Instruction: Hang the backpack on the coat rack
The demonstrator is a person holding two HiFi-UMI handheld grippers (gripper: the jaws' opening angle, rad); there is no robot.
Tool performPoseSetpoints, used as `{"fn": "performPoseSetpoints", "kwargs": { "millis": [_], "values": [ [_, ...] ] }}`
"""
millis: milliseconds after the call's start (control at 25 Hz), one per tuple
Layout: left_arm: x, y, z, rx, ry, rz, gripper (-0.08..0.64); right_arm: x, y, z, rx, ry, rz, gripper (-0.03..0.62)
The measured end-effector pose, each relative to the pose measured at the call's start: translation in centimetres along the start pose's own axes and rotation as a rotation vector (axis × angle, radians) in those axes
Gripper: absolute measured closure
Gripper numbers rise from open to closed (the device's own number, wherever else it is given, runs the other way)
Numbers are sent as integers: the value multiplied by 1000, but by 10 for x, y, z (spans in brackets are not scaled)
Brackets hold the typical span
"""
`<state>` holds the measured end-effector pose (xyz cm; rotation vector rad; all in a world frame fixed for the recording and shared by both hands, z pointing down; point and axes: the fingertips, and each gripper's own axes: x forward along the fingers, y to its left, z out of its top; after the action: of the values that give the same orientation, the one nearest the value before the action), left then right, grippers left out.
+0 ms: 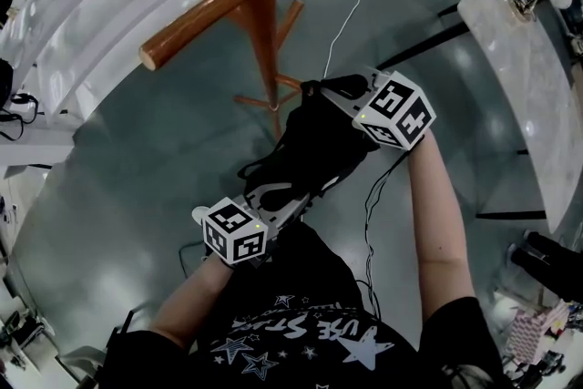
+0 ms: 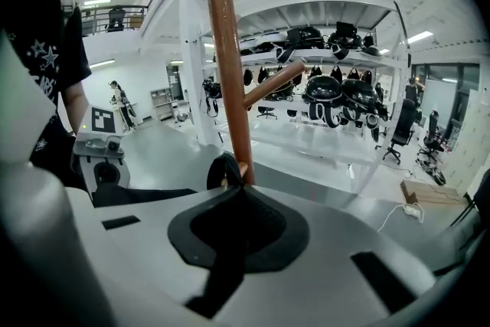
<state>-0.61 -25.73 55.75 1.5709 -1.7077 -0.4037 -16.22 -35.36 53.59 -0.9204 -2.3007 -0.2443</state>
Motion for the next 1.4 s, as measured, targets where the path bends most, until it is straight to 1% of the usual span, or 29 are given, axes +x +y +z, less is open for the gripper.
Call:
{"fn": "performPoseSetpoints", "kwargs": {
  "millis": [200, 320, 480, 720, 960, 1120, 1240, 1280, 1400],
  "values": [
    [3, 4, 0, 4, 9, -1, 537, 6, -10, -4, 4, 14, -32, 575],
    [4, 10, 1, 2, 8, 6, 537, 14, -14, -4, 14, 12, -27, 575],
    [3, 19, 4, 1, 5, 19, 537, 27, -19, 0, 14, 25, 5, 577],
    [-3, 38, 4, -5, -1, 59, 537, 56, -21, 4, 14, 22, 82, 577],
    [-11, 61, 3, 0, 29, 110, 537, 86, -26, 2, 17, 34, 132, 577],
    [-15, 74, -1, -1, 53, 137, 537, 96, -24, 1, 61, 12, 150, 576],
    [-17, 85, -3, -1, 62, 161, 537, 95, -27, 1, 126, -35, 138, 575],
    [-17, 89, -4, 4, 69, 172, 537, 94, -28, 0, 149, -52, 126, 568],
    [-17, 103, -13, 14, 99, 200, 537, 89, -30, -13, 175, -67, 87, 494]
  ]
}}
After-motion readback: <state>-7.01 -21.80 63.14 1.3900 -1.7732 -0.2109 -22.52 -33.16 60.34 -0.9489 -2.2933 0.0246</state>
